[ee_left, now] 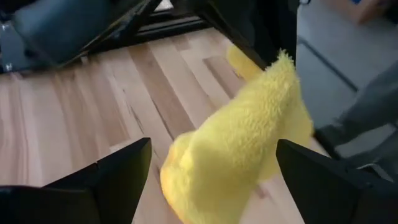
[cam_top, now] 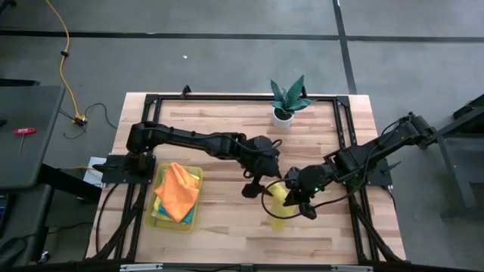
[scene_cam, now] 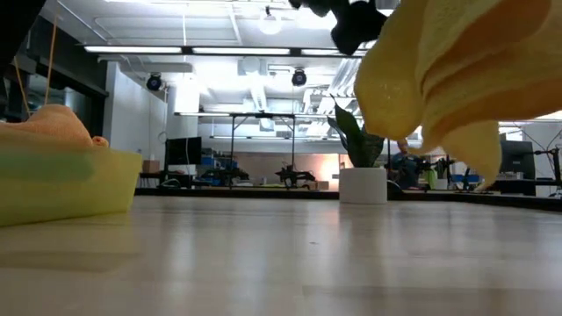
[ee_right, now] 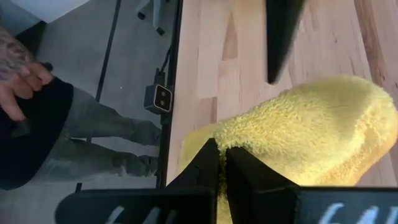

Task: Fold microfiber towels
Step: Stack the yellow microfiber cloth on top of the orange microfiber cloth

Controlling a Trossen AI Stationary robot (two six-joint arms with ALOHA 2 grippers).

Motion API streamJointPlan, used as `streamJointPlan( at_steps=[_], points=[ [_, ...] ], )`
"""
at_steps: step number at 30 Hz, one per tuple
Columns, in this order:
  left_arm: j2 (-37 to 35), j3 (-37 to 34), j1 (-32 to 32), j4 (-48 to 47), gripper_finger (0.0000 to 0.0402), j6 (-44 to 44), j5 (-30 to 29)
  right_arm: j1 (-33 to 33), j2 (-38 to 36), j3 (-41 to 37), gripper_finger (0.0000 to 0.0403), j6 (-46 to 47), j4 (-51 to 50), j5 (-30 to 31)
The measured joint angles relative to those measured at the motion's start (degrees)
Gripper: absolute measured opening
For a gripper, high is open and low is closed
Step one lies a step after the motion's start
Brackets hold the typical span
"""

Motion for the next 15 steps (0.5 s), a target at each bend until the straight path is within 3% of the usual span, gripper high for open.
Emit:
streamJointPlan(
  at_steps=[4, 15],
  points=[
    [2.08, -0.06, -1.28, 0.93, 0.0336, 4.86, -3.73, 0.00, 0.00, 0.00, 0.0000, 0.00, -0.05, -0.01],
    [4.36, -0.03, -2.99, 3.82, 0.0333, 7.56, -2.21, 0.00, 0.00, 0.00, 0.0000, -0.02, 0.27, 0.04]
  ],
)
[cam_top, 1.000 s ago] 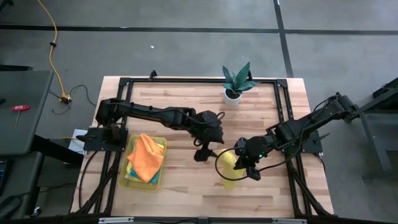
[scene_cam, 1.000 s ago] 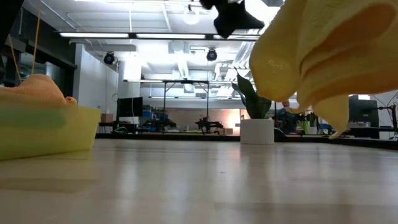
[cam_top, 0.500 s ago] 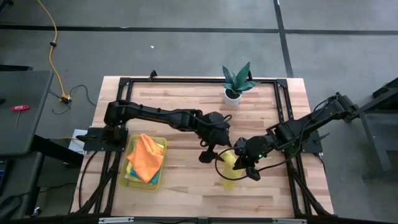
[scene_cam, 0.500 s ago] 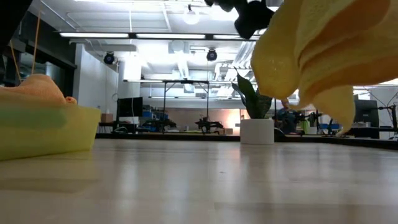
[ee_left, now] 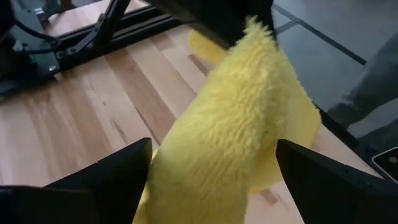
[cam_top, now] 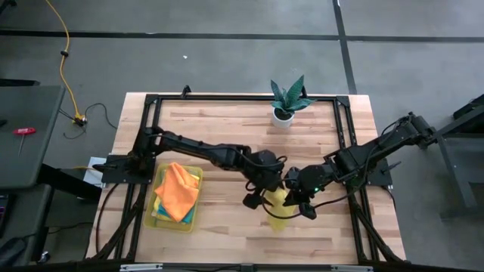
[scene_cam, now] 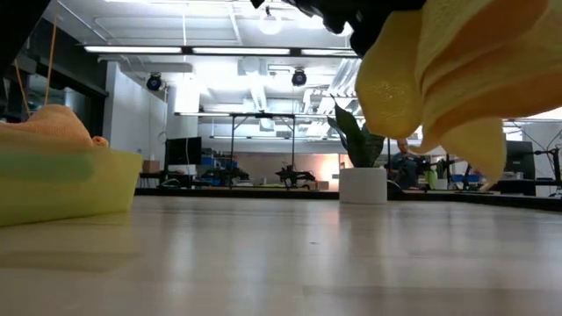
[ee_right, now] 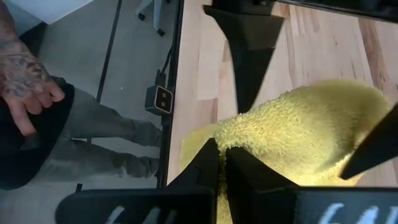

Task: Fold microfiber towels
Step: Stack the yellow microfiber cloth on top of the orange microfiber cloth

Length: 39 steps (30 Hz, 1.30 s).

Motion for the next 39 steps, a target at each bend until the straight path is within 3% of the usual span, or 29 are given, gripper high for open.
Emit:
streamJointPlan(
  at_steps=[3, 6, 13, 15, 22, 30, 34, 39],
  points=[
    [0.00, 0.01, -0.07, -0.01, 0.0315, -0.71, 0.01, 0.00, 0.00, 0.00, 0.0000, 0.00, -0.04, 0.02],
    [-0.02, 0.01, -0.02, 0.05, 0.0265, -1.34, -0.26, 0.00, 0.00, 0.00, 0.0000, 0.02, -0.15, 0.04],
    [-0.18, 0.01, 0.05, -1.26, 0.0052, -2.44, -1.07, -0.02, 0.00, 0.00, 0.0000, 0.02, -0.16, 0.13],
    [-0.92, 0.01, 0.35, -3.74, 0.0015, -2.88, -0.29, -0.11, 0.00, 0.00, 0.0000, 0.56, 0.26, 0.20],
    [-6.57, 0.10, 1.33, -20.46, 0.0004, -3.66, -0.42, -1.96, -2.02, 0.00, 0.0019, 4.73, 0.19, 7.47],
    [-13.85, -0.69, 0.04, -42.50, 0.0002, -5.10, -8.01, -3.88, -6.54, 0.00, 0.0145, 5.12, -8.36, 16.69],
    [-20.14, -5.21, -1.05, -45.50, 0.0001, -9.75, -9.95, -4.70, -8.06, 0.02, 0.0191, 5.39, -13.00, 21.32],
    [-31.28, -11.79, -4.45, -45.62, 0.0001, -19.21, -10.19, -5.03, -8.42, 0.02, 0.0211, 5.33, -15.71, 23.93]
  ],
)
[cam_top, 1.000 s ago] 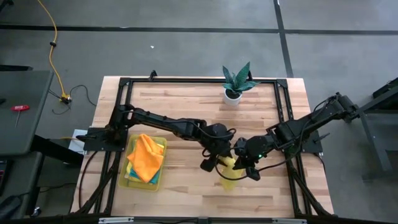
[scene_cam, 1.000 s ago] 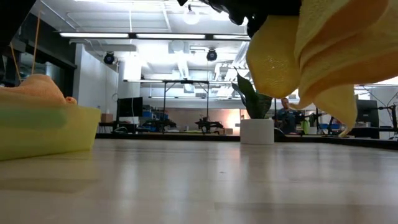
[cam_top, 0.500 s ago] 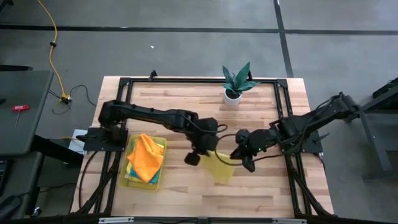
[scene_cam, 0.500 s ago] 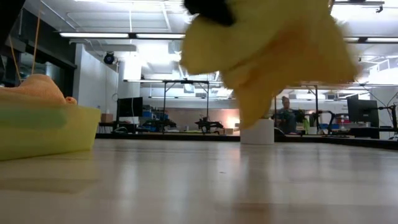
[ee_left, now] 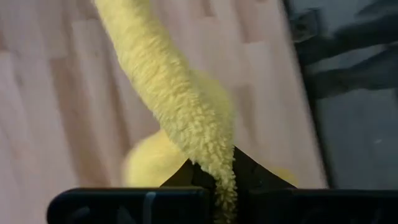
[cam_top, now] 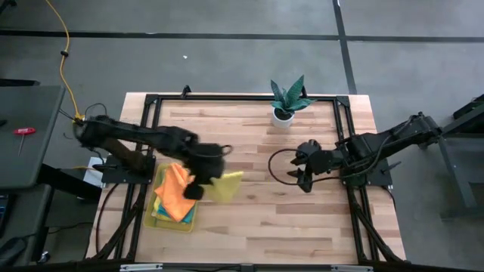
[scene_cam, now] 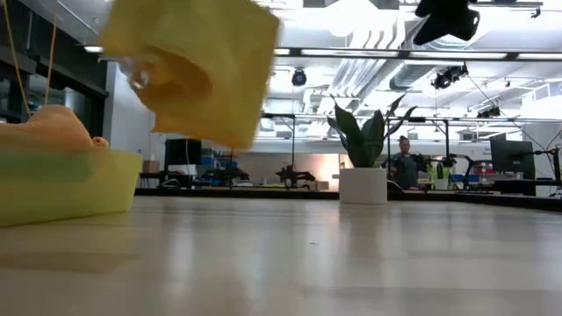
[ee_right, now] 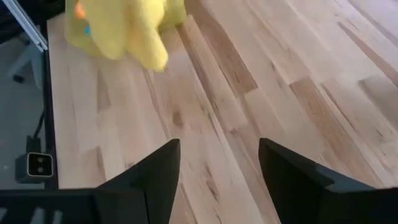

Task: Fold microfiber towels
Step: Stack the yellow microfiber cloth on top of the orange microfiber cloth

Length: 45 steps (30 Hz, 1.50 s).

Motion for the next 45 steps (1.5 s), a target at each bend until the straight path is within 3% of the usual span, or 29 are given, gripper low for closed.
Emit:
streamJointPlan(
  at_steps=[8, 12, 15, 18, 26, 34, 39, 45],
  points=[
    [-18.46, -12.20, -15.16, -2.18, 0.0000, -25.79, 6.07, 0.03, 0.03, 0.00, 0.0213, -1.13, -1.47, 0.35],
    [-25.76, -18.48, -25.30, -1.00, 0.0000, -41.72, 6.29, 0.03, 0.03, 0.00, 0.0213, -1.25, -1.49, 0.40],
    [-30.22, -23.70, -29.74, 2.74, 0.0000, -47.70, 3.68, 0.03, 0.03, 0.00, 0.0213, -1.26, -1.47, 0.87],
    [-32.89, -29.25, -29.00, 5.31, 0.0000, -47.42, -0.43, 0.03, 0.03, 0.00, 0.0213, -1.25, -1.45, 2.00],
    [-34.02, -42.78, -17.60, 5.15, 0.0000, -38.47, -3.46, 0.01, 0.06, 0.00, 0.0213, 0.05, -1.38, 3.55],
    [-33.27, -46.19, -9.83, 4.92, 0.0007, -29.79, -8.15, 0.02, 0.05, 0.00, 0.0213, 2.52, -1.40, 4.51],
    [-33.00, -46.18, -8.06, 4.88, 0.0048, -26.09, -9.48, 0.01, 0.05, 0.00, 0.0213, 3.09, -1.43, 4.85],
    [-32.98, -45.21, -6.37, 3.03, 0.0131, -23.78, -10.55, 0.01, 0.05, 0.00, 0.0213, 3.28, -1.43, 5.23]
  ],
)
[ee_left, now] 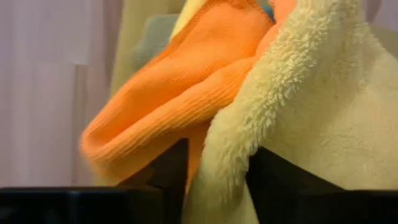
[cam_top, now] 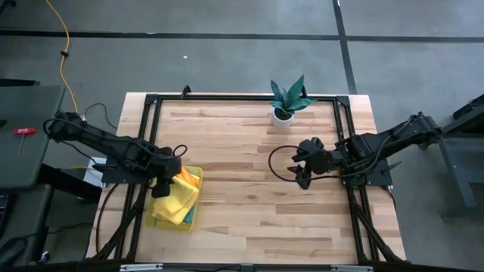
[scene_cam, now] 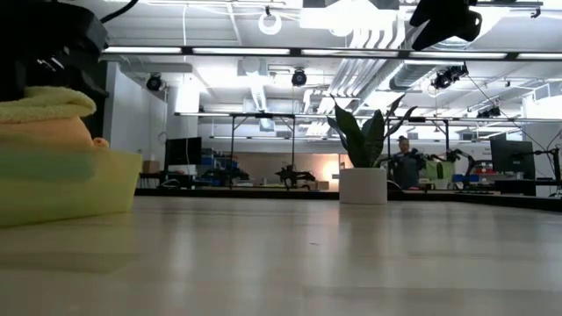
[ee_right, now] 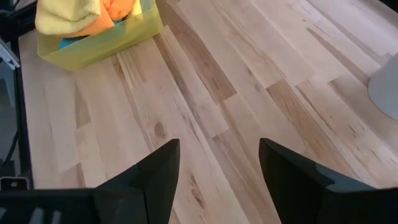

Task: Fold microfiber towels
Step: Stack the yellow microfiber cloth on top of the orange microfiber cloth, then return to Home Position

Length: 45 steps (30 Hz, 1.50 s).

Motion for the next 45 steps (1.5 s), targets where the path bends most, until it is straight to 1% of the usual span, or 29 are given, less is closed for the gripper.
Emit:
streamJointPlan(
  at_steps=[4, 7, 10, 12, 14, 15, 17, 20, 23, 25, 29, 30, 34, 36, 39, 40, 43, 45],
  points=[
    [0.00, 4.88, 2.01, -8.32, 0.0187, 3.65, -0.32, 0.00, 0.00, 0.00, 0.0213, -0.02, 0.00, 1.39],
    [-0.04, 9.70, 3.54, -14.86, 0.0220, 5.63, -0.42, 0.02, 0.00, 0.00, 0.0213, -0.57, -0.01, 2.56],
    [-0.08, 15.35, 4.78, -20.48, 0.0239, 7.19, -0.63, 0.00, 0.00, 0.00, 0.0213, -1.35, -0.05, 2.85],
    [-0.32, 19.17, 5.49, -21.44, 0.0243, 7.64, -2.43, 0.02, 0.00, 0.00, 0.0213, -1.57, -0.35, 2.86],
    [-1.50, 22.56, 5.77, -19.11, 0.0241, 7.82, -6.74, 0.01, 0.00, 0.00, 0.0213, -1.59, -0.90, 3.07],
    [-2.43, 23.87, 5.74, -16.05, 0.0238, 8.13, -9.62, 0.02, 0.00, 0.00, 0.0213, -1.60, -1.00, 3.32],
    [-4.96, 25.06, 5.70, -7.52, 0.0230, 9.15, -15.47, 0.02, 0.00, 0.00, 0.0213, -1.61, -0.97, 3.80],
    [-9.27, 24.50, 5.70, 7.56, 0.0207, 11.64, -21.39, 0.02, 0.00, 0.00, 0.0213, -1.51, -0.91, 4.08],
    [-13.17, 21.60, 5.70, 18.41, 0.0164, 14.60, -25.17, 0.04, 0.00, 0.00, 0.0213, -1.53, -0.87, 4.06],
    [-16.51, 18.17, 5.70, 24.45, 0.0123, 16.33, -27.01, 0.04, 0.00, 0.00, 0.0211, -1.53, -0.57, 4.06],
    [-23.42, 9.18, 5.73, 33.63, 0.0025, 18.10, -27.63, 0.07, 0.00, 0.00, 0.0187, -2.63, 1.44, 4.06],
    [-25.15, 6.79, 5.73, 35.51, 0.0013, 17.64, -27.60, 0.07, 0.02, 0.00, 0.0177, -3.00, 1.95, 4.06],
    [-31.72, -2.09, 5.73, 41.19, 0.0012, 14.94, -25.75, 0.07, 0.00, 0.00, 0.0121, -4.39, 2.63, 4.05],
    [-34.66, -5.83, 5.73, 43.23, 0.0004, 13.86, -24.67, 0.07, 0.00, 0.00, 0.0084, -4.40, 2.57, 4.04],
    [-39.05, -11.13, 5.73, 45.96, 0.0003, 12.38, -24.41, 0.07, -0.72, 0.00, 0.0021, -4.35, 1.85, 4.03],
    [-40.62, -12.78, 5.73, 46.92, 0.0002, 12.11, -24.36, 0.07, -1.17, 0.00, 0.0011, -4.11, 1.66, 4.02],
    [-45.63, -18.01, 5.73, 50.25, 0.0001, 10.73, -24.35, 0.07, -3.14, 0.00, 0.0015, -2.89, 1.16, 4.00],
    [-49.19, -21.68, 5.73, 52.05, 0.0000, 9.93, -24.07, 0.32, -4.66, 0.00, 0.0009, -2.76, 1.20, 3.59]
  ],
)
